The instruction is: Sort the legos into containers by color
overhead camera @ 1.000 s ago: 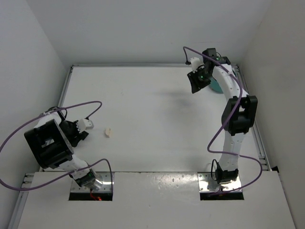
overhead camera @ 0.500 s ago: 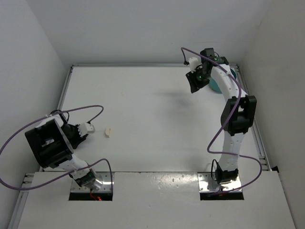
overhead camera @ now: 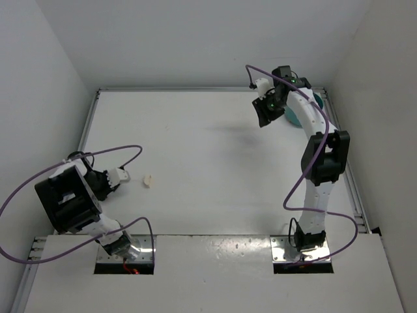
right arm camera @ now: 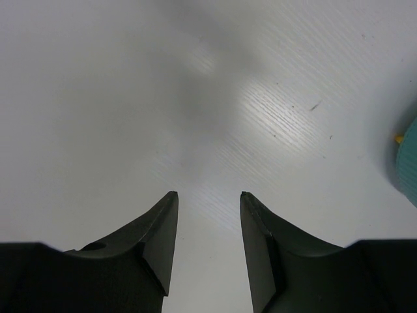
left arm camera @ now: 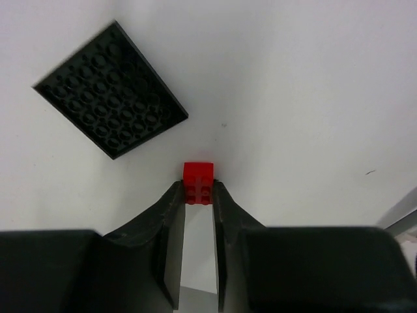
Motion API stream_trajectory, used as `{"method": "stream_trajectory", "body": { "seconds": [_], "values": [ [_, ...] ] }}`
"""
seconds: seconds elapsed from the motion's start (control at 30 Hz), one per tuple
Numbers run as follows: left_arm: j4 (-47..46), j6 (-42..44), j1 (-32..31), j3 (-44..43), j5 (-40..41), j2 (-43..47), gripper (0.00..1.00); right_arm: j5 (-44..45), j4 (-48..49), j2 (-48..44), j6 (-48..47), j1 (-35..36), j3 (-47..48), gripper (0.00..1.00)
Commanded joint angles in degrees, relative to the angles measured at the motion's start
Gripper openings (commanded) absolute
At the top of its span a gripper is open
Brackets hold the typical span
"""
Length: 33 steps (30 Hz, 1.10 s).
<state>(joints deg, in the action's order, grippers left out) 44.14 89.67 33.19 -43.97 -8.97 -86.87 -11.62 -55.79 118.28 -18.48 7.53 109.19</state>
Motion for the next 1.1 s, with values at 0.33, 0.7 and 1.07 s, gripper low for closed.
{"method": "stream_trajectory", "body": {
  "seconds": [0.33,0.7,1.07],
  "values": [
    [30.4,-8.7,-3.2,-25.6,-46.8,7.1,0.13,-34.7,0.6,-12.6,12.0,5.9,-6.8,0.44],
    [-14.8,-67.7,-22.2,-13.1,-60.9,27.8,0.12,-50.5,13.4,-13.8,30.5,8.4,-9.8,0.44],
    [-30.6,-89.9,-50.3,-17.6,-30.6,21.8,0.09,-46.7,20.7,-10.7,39.7,17.8,-6.4,0.47]
  ]
}}
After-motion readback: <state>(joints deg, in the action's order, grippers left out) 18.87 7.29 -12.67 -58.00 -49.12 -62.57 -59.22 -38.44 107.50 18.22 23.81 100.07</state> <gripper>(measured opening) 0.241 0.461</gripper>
